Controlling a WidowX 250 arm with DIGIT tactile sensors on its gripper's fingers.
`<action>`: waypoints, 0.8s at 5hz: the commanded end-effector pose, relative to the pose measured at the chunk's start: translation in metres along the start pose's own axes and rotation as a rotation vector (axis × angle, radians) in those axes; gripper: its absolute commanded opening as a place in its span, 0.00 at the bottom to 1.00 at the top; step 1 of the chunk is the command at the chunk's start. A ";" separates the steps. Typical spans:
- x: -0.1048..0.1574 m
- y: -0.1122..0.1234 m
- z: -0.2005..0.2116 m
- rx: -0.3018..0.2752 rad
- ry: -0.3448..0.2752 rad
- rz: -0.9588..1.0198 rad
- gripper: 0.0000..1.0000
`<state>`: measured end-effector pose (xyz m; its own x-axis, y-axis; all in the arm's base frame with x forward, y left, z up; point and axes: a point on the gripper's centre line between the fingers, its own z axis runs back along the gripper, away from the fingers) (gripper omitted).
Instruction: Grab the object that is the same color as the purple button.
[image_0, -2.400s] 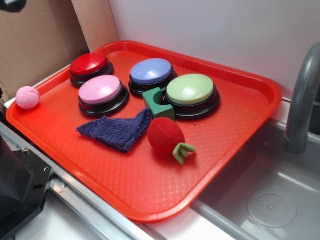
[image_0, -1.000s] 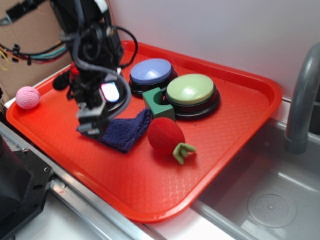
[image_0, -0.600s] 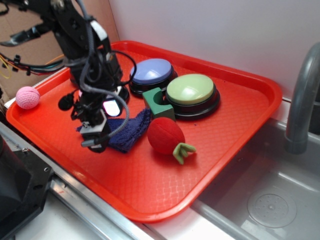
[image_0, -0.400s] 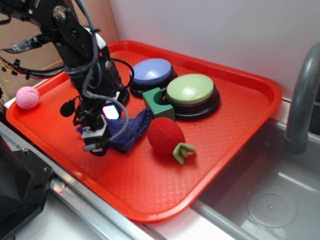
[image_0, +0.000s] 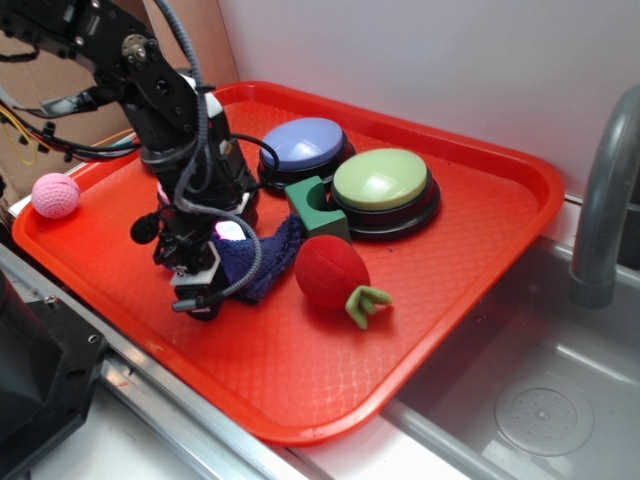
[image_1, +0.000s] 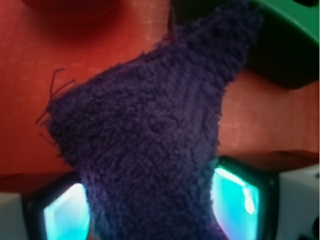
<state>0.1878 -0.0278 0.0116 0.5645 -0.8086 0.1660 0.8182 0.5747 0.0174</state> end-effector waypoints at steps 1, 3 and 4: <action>-0.004 -0.004 0.001 -0.007 -0.024 -0.035 0.00; -0.004 0.001 0.013 0.033 -0.014 0.057 0.00; -0.002 0.005 0.031 0.051 0.016 0.207 0.00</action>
<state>0.1811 -0.0141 0.0343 0.7443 -0.6564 0.1233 0.6610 0.7504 0.0049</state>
